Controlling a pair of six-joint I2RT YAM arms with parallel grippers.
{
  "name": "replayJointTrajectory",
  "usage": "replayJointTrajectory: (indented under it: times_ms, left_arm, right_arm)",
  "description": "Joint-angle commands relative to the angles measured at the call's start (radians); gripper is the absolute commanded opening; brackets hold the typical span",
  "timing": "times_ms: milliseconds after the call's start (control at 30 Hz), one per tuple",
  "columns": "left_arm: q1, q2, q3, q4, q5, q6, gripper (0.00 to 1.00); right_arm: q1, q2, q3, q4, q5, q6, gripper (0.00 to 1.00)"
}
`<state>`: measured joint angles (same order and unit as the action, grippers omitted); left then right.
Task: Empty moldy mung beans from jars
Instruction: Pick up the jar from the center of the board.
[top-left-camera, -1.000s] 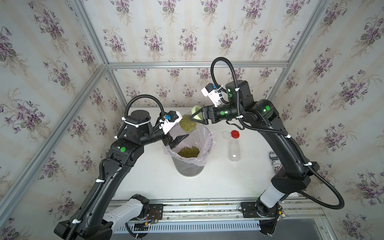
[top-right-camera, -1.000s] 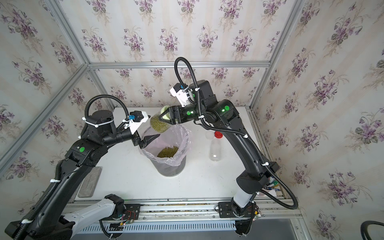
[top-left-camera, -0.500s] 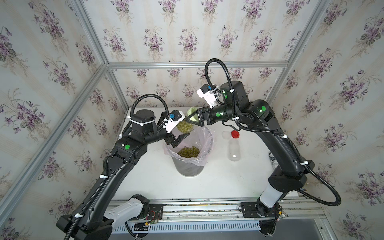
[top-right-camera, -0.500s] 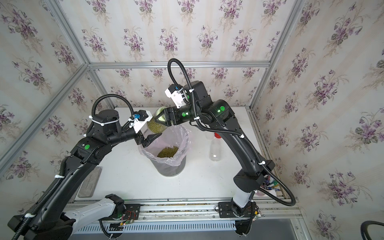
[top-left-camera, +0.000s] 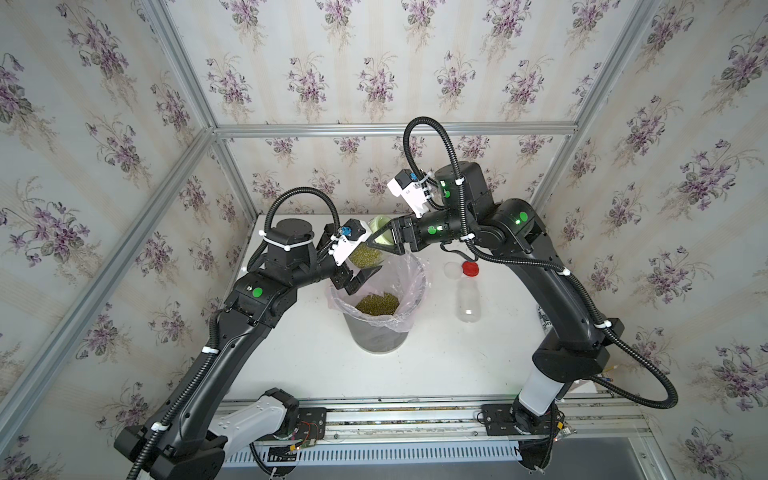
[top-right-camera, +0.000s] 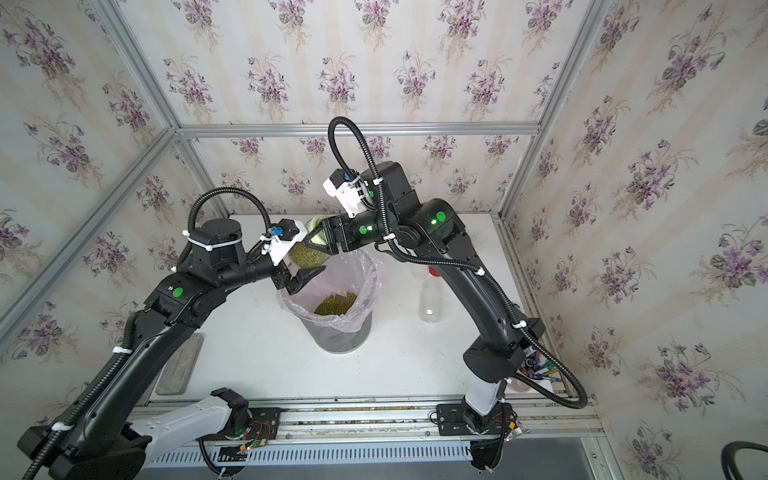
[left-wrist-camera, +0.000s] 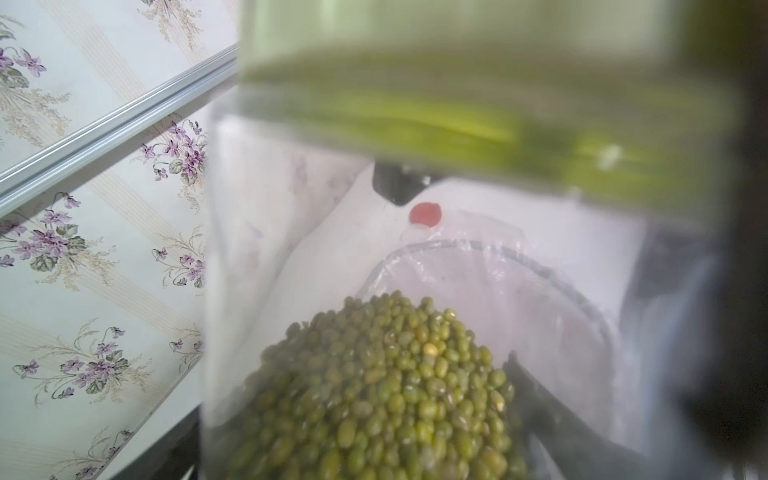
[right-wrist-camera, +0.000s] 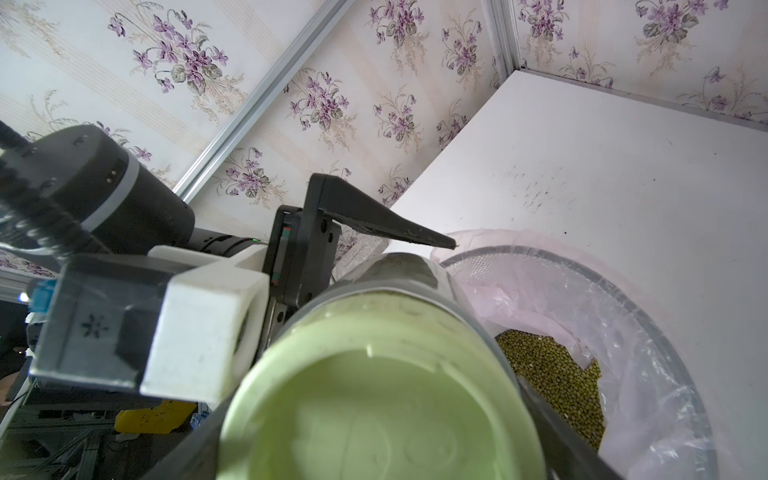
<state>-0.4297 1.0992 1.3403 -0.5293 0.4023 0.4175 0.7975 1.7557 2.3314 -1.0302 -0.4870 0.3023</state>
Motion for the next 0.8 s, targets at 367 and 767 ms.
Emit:
replayJointTrajectory:
  times_ms: [367, 767]
  left_arm:
    - [0.0, -0.025, -0.016, 0.071, 0.046, -0.036, 0.99]
    - [0.002, -0.025, -0.016, 0.074, 0.065, -0.028, 0.79]
  right_arm:
    - [0.005, 0.015, -0.001, 0.06, -0.057, -0.005, 0.48]
    - [0.005, -0.008, -0.021, 0.068, -0.1, -0.005, 0.48]
